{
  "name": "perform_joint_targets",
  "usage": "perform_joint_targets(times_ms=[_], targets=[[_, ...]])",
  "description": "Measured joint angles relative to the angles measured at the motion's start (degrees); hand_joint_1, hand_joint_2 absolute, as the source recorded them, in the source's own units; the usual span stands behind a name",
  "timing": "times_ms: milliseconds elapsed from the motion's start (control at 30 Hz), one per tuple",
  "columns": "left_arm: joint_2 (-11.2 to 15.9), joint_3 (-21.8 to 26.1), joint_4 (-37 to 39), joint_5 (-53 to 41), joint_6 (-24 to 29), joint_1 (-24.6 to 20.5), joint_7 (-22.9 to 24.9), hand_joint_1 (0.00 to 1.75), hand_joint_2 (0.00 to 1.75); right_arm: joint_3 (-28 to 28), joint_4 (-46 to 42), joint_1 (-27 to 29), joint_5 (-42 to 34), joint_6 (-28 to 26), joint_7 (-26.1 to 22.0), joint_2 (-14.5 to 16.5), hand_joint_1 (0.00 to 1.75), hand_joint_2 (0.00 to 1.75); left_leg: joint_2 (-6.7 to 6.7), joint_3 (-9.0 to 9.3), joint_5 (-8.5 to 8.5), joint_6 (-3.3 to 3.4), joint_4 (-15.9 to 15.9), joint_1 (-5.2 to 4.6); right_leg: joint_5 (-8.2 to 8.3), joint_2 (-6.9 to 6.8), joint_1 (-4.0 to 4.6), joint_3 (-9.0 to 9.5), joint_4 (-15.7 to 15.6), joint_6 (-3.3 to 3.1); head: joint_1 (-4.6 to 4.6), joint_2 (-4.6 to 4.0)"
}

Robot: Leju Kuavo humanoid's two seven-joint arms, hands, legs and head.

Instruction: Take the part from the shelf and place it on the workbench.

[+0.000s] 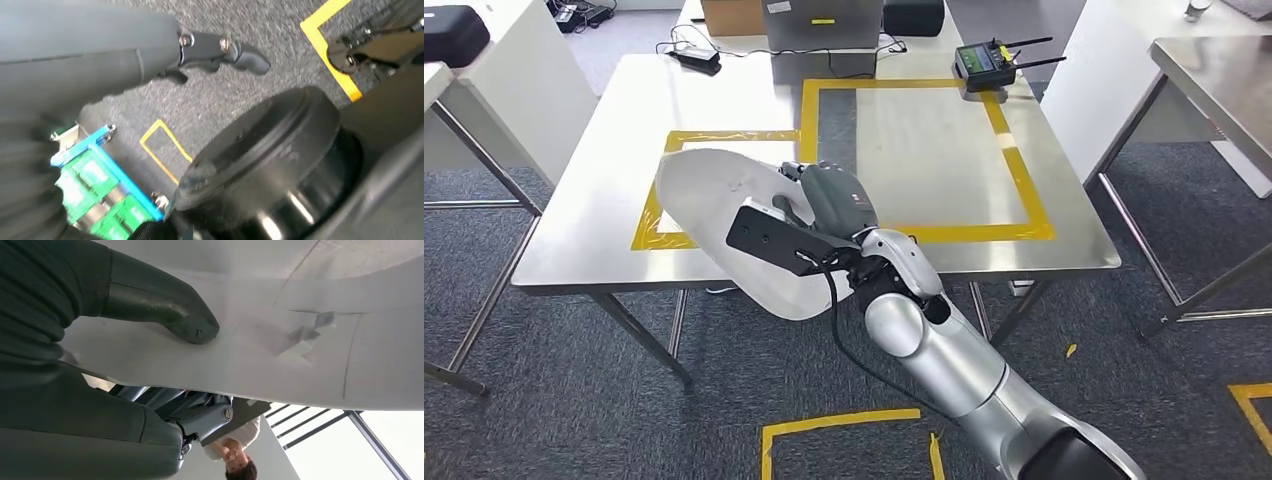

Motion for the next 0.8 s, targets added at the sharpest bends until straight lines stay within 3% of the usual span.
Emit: perform_joint_targets(times_ms=[67, 100, 133, 200, 267, 400, 467, 567, 600, 633, 700, 767, 800], targets=[[0.0, 0.0, 0.0, 0.0, 0.0, 0.0, 0.0, 0.00, 1.75, -0.2, 0.8, 0.0, 0.0, -0.1, 0.3, 0.0, 1.75, 1.75, -0.09, 1.12, -1.10, 0.17, 0.0, -0.12, -2.70, -0.05, 0.02, -4.43, 4.2, 0.15, 0.01, 0.00], [0.0, 0.0, 0.0, 0.0, 0.0, 0.0, 0.0, 0.00, 1.75, -0.3, 1.2, 0.0, 0.0, -0.1, 0.4, 0.0, 1.75, 1.75, -0.15, 1.83, -1.69, 0.18, 0.0, -0.20, -2.82, -0.07, 0.03, -5.49, 3.9, 0.03, 0.01, 0.00], [-0.1, 0.0, 0.0, -0.1, 0.0, 0.0, 0.0, 0.00, 1.75, -0.4, 1.5, 0.0, -0.1, -0.2, 0.4, 0.0, 1.75, 1.75, -0.22, 2.67, -2.33, 0.16, 0.0, -0.28, -1.47, -0.09, 0.06, -5.65, 1.9, -0.19, 0.01, 0.00], [-0.2, 0.0, 0.0, -0.2, 0.0, 0.0, 0.1, 0.00, 1.75, -0.8, 2.3, -0.3, -0.3, -0.3, 0.6, 0.0, 1.75, 1.75, -0.32, 4.38, -3.66, -0.03, 0.1, -0.48, 4.74, -0.16, 0.29, -4.42, -5.4, -0.83, 0.01, 0.00], [-0.3, 0.0, 0.0, -0.5, 0.0, -0.1, 0.2, 0.00, 1.75, -1.3, 3.6, -1.0, -1.0, -0.3, 0.9, 0.0, 1.75, 1.75, -0.47, 5.33, -4.80, -0.52, 0.1, -0.65, 9.10, -0.23, 0.68, -3.26, -10.6, -1.41, 0.00, 0.00], [-0.3, 0.0, 0.0, -1.2, 0.0, -0.5, 0.0, 0.00, 1.75, -3.4, 9.6, -4.9, -3.4, -2.5, 0.8, 1.1, 1.75, 1.75, -0.48, 5.84, -5.60, -1.87, 1.5, -0.64, 9.55, -0.13, 0.60, -1.65, -12.1, -2.76, -0.06, 0.00], [-0.3, 0.0, 0.0, -1.4, 0.0, -0.8, -0.4, 0.00, 1.75, -5.0, 14.5, -8.0, -4.2, -5.2, 0.5, 1.8, 1.75, 1.75, -0.44, 3.55, -6.99, -2.40, 5.6, -0.45, 9.25, -0.13, 0.34, -0.73, -12.3, -3.29, -0.17, 0.00], [-0.4, 0.0, 0.0, -2.0, 0.0, -1.0, -0.9, 0.00, 1.75, -7.8, 22.6, -11.8, -4.3, -9.4, -0.3, 2.4, 1.75, 1.75, -0.41, -2.67, -10.04, -3.05, 14.3, -0.01, 8.33, -0.12, 0.29, 0.05, -12.2, -3.47, -0.22, 0.00], [-0.4, 0.0, 0.0, -2.3, 0.0, -1.0, -1.0, 0.00, 1.75, -8.7, 25.4, -12.8, -4.1, -10.8, -0.7, 2.5, 1.75, 1.75, -0.39, -3.83, -9.60, -3.19, 14.9, 0.12, 7.97, -0.10, 0.24, 0.37, -12.2, -3.37, -0.22, 0.00], [-0.4, 0.0, 0.0, -2.5, 0.0, -1.1, -1.1, 0.00, 1.75, -9.7, 28.0, -13.7, -3.9, -12.0, -1.1, 2.6, 1.75, 1.75, -0.37, -4.02, -7.90, -3.30, 13.5, 0.23, 7.57, -0.08, 0.15, 0.73, -12.0, -3.23, -0.23, 0.00], [-0.4, -0.1, 0.0, -2.9, 0.0, -1.2, -1.2, 0.00, 1.75, -11.4, 32.5, -15.4, -3.6, -13.7, -1.7, 2.8, 1.75, 1.75, -0.35, -2.26, -2.61, -3.49, 6.8, 0.39, 6.71, 0.01, -0.09, 1.47, -11.6, -2.77, -0.22, 0.00], [-0.5, -0.1, 0.0, -3.1, 0.0, -1.2, -1.5, 0.00, 1.75, -12.7, 36.2, -16.8, -3.0, -14.8, -2.0, 3.0, 1.75, 1.75, -0.24, -0.83, -0.67, -3.09, 1.7, 0.22, 6.08, 0.14, -0.16, 1.69, -11.3, -2.14, -0.36, 0.00], [-0.6, -0.1, 0.0, -3.1, 0.0, -1.2, -1.6, 0.00, 1.75, -13.2, 37.7, -17.2, -2.6, -15.1, -2.1, 3.0, 1.31, 1.31, -0.20, -0.58, -0.72, -2.72, 1.0, 0.14, 5.83, 0.19, -0.11, 1.72, -11.2, -1.81, -0.39, 0.00]])
